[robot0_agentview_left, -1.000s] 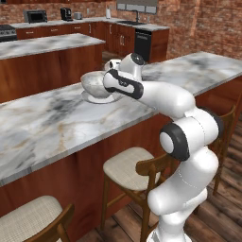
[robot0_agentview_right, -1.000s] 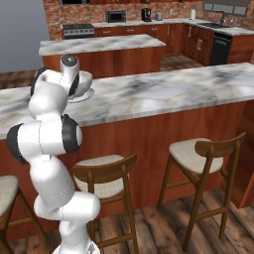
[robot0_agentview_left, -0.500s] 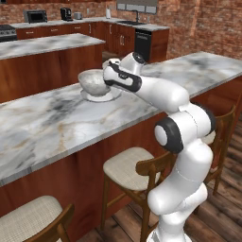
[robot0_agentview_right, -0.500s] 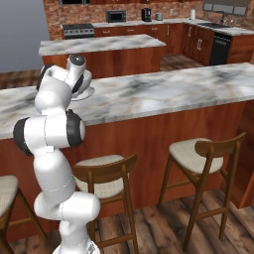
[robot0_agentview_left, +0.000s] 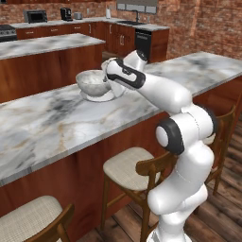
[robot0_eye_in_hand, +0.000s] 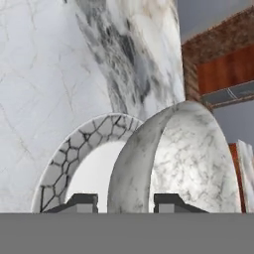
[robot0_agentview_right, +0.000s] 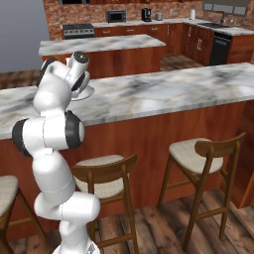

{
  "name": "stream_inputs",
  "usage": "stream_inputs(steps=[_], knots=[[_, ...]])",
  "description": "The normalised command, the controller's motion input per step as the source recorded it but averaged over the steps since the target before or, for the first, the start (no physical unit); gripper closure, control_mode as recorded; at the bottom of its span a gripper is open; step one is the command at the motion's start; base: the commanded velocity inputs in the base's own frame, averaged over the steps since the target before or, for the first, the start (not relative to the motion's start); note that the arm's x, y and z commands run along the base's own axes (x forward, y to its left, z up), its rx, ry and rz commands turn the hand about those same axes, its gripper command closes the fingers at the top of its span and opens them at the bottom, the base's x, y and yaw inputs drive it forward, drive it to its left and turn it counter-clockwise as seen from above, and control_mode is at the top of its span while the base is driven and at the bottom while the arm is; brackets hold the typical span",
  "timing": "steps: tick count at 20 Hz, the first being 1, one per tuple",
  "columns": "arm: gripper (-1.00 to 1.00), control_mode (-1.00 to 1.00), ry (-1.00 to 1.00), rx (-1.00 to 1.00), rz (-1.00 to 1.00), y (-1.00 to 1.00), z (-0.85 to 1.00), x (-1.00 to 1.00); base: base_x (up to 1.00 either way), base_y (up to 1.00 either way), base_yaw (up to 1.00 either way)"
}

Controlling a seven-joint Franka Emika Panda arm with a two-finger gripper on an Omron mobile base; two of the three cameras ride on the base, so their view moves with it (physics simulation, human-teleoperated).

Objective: Move the bowls from the cabinet to the plates on the dining table.

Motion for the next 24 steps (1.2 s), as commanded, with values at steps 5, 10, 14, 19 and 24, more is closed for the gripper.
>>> stream_inputs(steps=[5, 10, 14, 19, 24], knots=[[-1.00, -1.00, -0.08, 0.00, 0.17, -0.07, 0.03, -0.89, 0.00, 0.00, 0.00], [-1.00, -1.00, -0.07, 0.00, 0.14, -0.24, 0.09, -0.55, 0.00, 0.00, 0.00], [-1.00, -1.00, -0.12, 0.00, 0.11, -0.53, 0.45, -0.46, 0.00, 0.00, 0.00], [-1.00, -1.00, -0.11, 0.00, 0.10, -0.56, 0.63, -0.37, 0.00, 0.00, 0.00], [-1.00, -1.00, -0.05, -0.02, 0.18, -0.32, 0.31, -0.29, 0.00, 0.00, 0.00]])
